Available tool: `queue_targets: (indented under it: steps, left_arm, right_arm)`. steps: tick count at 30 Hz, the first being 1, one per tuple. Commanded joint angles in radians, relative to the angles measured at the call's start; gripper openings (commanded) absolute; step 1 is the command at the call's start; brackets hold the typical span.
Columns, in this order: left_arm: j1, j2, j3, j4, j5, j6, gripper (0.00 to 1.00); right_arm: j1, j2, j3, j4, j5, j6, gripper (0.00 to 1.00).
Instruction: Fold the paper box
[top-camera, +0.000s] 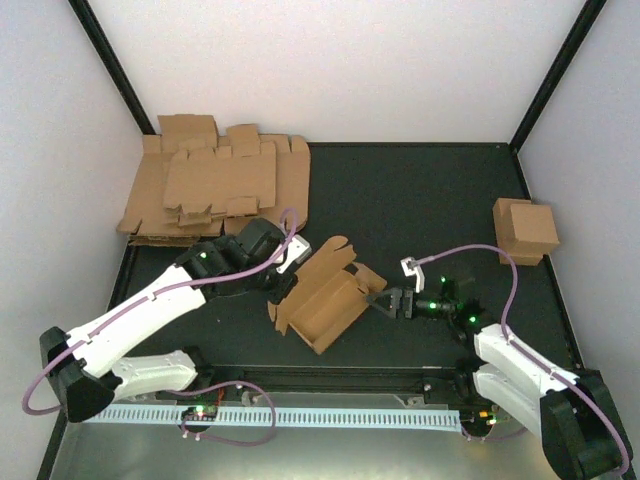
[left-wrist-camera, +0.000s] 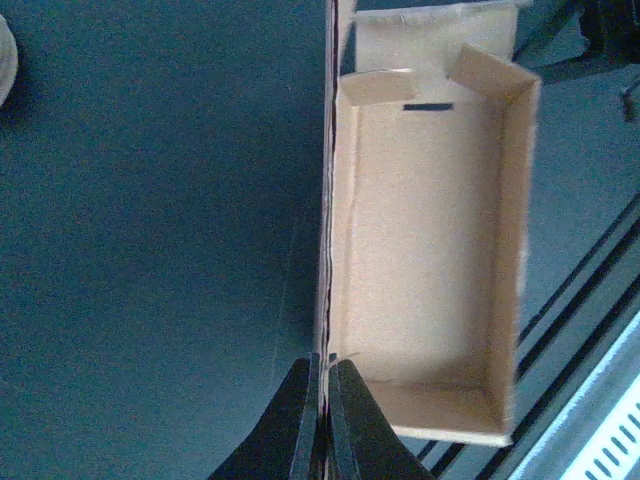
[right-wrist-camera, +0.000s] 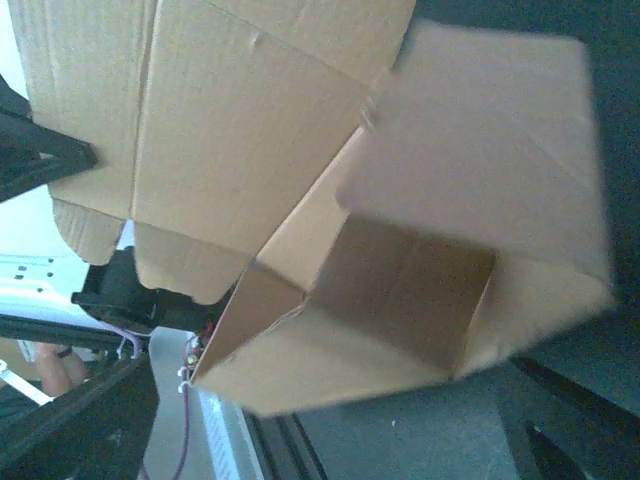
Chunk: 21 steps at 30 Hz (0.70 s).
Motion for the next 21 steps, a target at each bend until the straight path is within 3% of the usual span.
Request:
queue_targets:
  steps: [1,17,21]
  left_arm:
    - [0.004,-0.036,-0.026,0.067,-0.035,0.021,0.02]
    - [-0.001,-0.028,-0.048,0.102,0.010,0.025,0.02]
    - [-0.001,-0.023,-0.046,0.088,0.016,0.019,0.02]
  right_arm:
    - [0.004,-0.004,0.035,0.061,-0.026,0.029,0.99]
    - [0.004,0.089,0.068,0.102,-0.066,0.032,0.99]
    - [0.004,0.064,0.087,0.041,-0.018,0.006,0.98]
